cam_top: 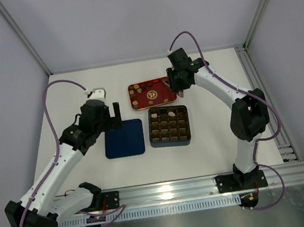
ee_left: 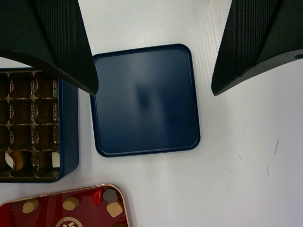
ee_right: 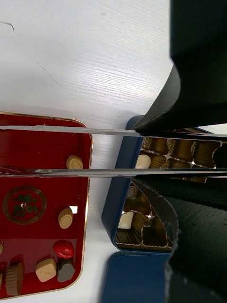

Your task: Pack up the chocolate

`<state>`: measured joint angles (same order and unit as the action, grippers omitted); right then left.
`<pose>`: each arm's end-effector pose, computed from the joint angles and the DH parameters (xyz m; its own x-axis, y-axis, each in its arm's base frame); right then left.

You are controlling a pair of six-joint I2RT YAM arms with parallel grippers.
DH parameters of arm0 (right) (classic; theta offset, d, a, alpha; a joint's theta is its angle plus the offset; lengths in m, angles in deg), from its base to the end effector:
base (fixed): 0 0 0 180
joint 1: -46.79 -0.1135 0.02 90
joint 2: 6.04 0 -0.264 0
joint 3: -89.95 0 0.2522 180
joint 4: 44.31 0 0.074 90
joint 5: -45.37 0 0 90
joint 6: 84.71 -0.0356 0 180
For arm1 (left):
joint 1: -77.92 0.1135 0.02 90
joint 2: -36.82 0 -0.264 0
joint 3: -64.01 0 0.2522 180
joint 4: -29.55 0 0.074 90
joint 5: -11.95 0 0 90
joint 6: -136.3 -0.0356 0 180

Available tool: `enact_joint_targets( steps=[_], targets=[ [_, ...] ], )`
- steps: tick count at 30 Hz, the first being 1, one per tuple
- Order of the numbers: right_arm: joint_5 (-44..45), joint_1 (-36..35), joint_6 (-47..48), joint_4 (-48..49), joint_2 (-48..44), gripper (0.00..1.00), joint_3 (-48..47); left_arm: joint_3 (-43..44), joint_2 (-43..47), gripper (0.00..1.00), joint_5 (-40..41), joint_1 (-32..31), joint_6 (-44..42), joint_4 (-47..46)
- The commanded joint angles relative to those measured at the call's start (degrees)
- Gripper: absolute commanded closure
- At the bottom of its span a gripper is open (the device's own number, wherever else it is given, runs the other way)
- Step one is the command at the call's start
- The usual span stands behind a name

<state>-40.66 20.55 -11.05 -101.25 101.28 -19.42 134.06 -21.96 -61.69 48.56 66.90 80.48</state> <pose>0.3721 0.1807 0.2850 -0.8182 -0.0904 -0.5679 -0.1826 0.9773 0.1075 0.1912 -0.0961 0.3195 -0.6197 -0.0387 -0.7839 0.0677 0.9924 -0.1026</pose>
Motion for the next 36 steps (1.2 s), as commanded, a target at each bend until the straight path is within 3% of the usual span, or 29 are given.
enact_joint_targets(
  steps=[1,36],
  targets=[
    [2.4,0.1,0.8,-0.1,0.3,0.57,-3.3,0.7,0.0,0.0,-0.7,-0.2,-0.1,-0.2],
    [2.2,0.7,0.2,-0.9,7.7,0.53,-9.4,0.6,-0.2,0.0,-1.0,-0.2,-0.1,-0.2]
  ],
)
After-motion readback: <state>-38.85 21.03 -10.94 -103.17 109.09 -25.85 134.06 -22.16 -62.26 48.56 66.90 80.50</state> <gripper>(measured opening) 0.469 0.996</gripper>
